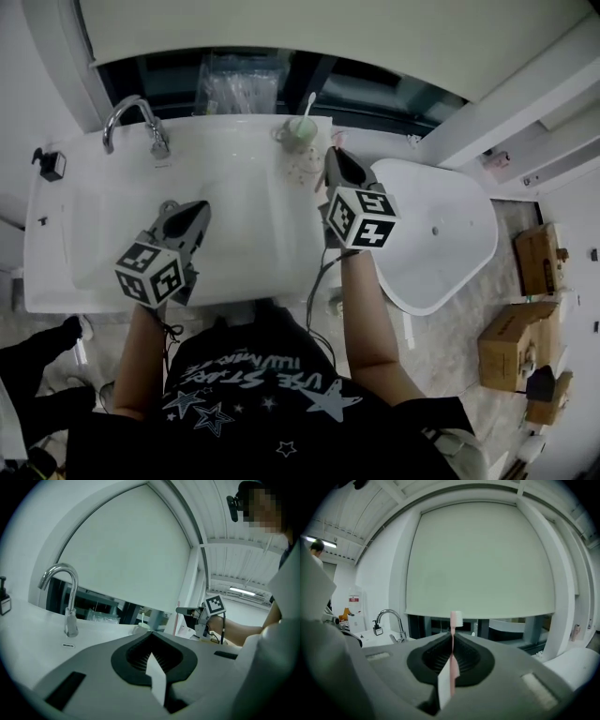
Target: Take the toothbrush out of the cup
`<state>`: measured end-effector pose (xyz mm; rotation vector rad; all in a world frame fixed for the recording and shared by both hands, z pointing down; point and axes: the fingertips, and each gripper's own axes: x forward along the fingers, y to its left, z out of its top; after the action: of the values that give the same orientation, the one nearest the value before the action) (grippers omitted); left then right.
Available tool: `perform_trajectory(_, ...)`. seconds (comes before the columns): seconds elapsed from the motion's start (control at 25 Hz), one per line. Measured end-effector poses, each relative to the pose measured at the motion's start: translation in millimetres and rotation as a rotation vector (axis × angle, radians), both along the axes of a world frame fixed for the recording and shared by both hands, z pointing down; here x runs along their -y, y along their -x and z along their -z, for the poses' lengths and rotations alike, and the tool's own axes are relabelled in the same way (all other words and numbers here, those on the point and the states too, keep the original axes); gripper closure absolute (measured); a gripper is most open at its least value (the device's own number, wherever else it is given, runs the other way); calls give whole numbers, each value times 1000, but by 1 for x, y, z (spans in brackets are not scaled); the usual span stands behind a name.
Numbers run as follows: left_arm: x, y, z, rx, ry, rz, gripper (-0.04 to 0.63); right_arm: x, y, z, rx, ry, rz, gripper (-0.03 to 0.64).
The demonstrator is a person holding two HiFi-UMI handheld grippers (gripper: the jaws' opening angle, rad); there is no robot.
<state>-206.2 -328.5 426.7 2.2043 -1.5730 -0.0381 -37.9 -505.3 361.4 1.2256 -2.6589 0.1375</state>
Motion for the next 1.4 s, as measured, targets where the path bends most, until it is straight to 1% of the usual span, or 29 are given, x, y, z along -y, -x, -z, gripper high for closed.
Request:
perform_trajectory(0.16, -26, -4, -8, -4, 19, -68, 588, -45, -14, -5, 28, 15, -47, 609)
perform_trajectory(0.36, -50, -16, -36, -12, 66, -178, 588, -97, -41, -29, 67, 74, -124, 609)
perform_trajectory(0.48, -51, -24, -45, -28, 90, -208, 588, -118, -56, -42, 64, 94, -157, 609)
perform_trajectory(0.56, -53, -32, -45, -39, 90, -221, 588, -130, -65, -50, 55, 109, -168, 609)
perform_trajectory(0.76, -66, -49, -48, -42, 91, -229, 588, -145, -77, -59, 77, 140, -172, 609)
perform_trajectory(1.0, -98, -55, -47, -44, 96, -177, 588, -178, -76, -61, 115, 149, -115, 609)
perform_trajectory(1.4, -174, -106, -19, -12, 55, -162, 588, -257, -121, -48, 180, 162, -77, 611)
